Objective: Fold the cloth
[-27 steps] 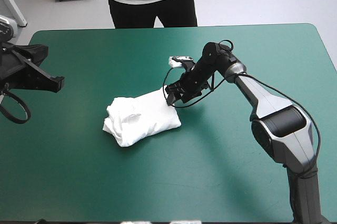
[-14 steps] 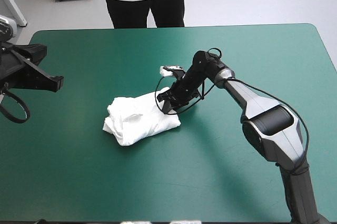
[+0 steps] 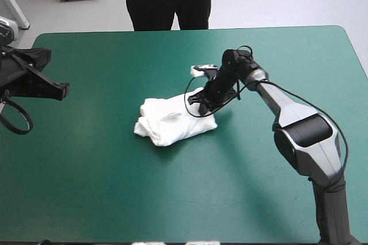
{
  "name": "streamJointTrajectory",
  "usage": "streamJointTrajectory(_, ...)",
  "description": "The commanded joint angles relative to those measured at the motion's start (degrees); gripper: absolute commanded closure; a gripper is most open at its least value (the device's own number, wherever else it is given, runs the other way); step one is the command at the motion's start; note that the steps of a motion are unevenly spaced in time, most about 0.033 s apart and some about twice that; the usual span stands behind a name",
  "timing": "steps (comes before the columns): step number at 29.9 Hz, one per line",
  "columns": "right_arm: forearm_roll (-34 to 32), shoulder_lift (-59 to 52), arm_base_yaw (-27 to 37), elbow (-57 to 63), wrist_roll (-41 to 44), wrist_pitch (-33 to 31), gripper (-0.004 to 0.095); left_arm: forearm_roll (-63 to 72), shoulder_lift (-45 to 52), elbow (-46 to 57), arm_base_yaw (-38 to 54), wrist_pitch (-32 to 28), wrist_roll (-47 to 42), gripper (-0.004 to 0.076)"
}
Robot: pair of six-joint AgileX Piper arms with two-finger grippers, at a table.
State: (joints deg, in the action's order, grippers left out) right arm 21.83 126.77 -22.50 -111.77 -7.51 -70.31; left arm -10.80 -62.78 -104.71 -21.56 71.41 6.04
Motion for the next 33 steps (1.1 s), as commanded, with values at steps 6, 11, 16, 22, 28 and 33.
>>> streamJointTrajectory(6,-13.1,-10.9,11.0,4.9,2.7,-1.1,0.0921,-0.3,0.7,-1.4,0.0,-3.3,-0.5,0.0734)
streamJointTrajectory(11,-15.9,-16.1,17.8,14.5,2.7,-1.1,0.0921,-0.3,0.7,-1.4,0.0,-3.4,-0.7,0.0734)
streamJointTrajectory(16,-19.2,-23.1,25.8,23.8,2.9,-1.1,0.0921,-0.3,0.7,-1.4,0.0,-3.9,-0.7,0.0734)
streamJointTrajectory(22,-19.5,-31.8,37.3,32.8,2.9,0.1,0.0921,-0.3,0.7,-1.4,0.0,-4.1,-0.7,0.0734)
streamJointTrajectory(28,-19.5,-37.8,46.5,39.8,2.9,2.8,0.0921,-0.3,0.7,-1.4,0.0,-4.1,-0.7,0.0734)
streamJointTrajectory(33,-22.2,-38.4,47.5,41.2,4.1,2.6,0.0919,-0.3,0.7,-1.4,0.0,-4.1,-0.7,0.0734)
